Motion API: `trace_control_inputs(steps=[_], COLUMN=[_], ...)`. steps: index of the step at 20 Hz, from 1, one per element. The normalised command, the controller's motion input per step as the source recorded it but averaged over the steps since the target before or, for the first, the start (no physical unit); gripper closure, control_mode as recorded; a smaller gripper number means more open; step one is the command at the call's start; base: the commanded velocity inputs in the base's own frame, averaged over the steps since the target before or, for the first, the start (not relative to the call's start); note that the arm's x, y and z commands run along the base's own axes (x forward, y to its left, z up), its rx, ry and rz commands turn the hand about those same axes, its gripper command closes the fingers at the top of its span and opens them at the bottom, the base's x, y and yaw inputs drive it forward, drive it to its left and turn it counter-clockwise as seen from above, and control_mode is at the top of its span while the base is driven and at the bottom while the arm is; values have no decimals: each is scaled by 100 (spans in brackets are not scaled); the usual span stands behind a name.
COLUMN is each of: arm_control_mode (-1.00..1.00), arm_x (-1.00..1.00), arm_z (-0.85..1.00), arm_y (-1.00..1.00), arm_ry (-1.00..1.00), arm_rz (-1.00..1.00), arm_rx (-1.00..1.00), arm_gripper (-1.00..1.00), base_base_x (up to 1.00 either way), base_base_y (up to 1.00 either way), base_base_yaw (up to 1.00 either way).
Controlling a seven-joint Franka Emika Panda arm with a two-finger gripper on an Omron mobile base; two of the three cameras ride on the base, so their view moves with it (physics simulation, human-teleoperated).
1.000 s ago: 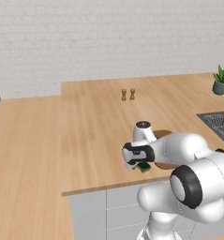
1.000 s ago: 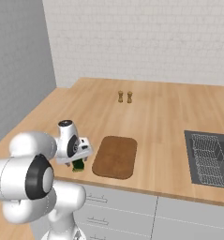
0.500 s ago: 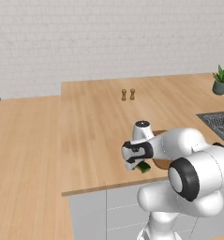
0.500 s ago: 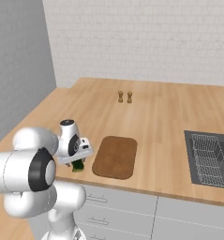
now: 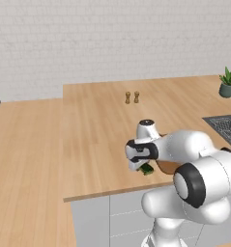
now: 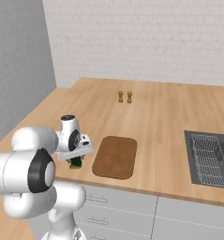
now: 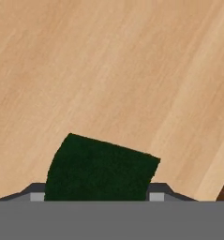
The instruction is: Pick up the sponge from the counter and clean the cutting board by briefly scrubbing or pressing down on the cutting board. Once finished, release the sponge.
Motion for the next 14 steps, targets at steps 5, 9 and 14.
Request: trace_control_inputs(steps=[5,9,14], arm_control_mode=[-100,-100,-100], arm_x=[0,0,0], arm_z=[42,8,-6], arm_y=[-57,-69,-15], arm_ry=[0,0,-4], arm_rz=[-11,-18,-30], arm_rx=[3,0,0], arm_gripper=[100,100,100], base_base_x=[0,0,0], base_base_y=[0,0,0], base_base_yaw=[0,0,0])
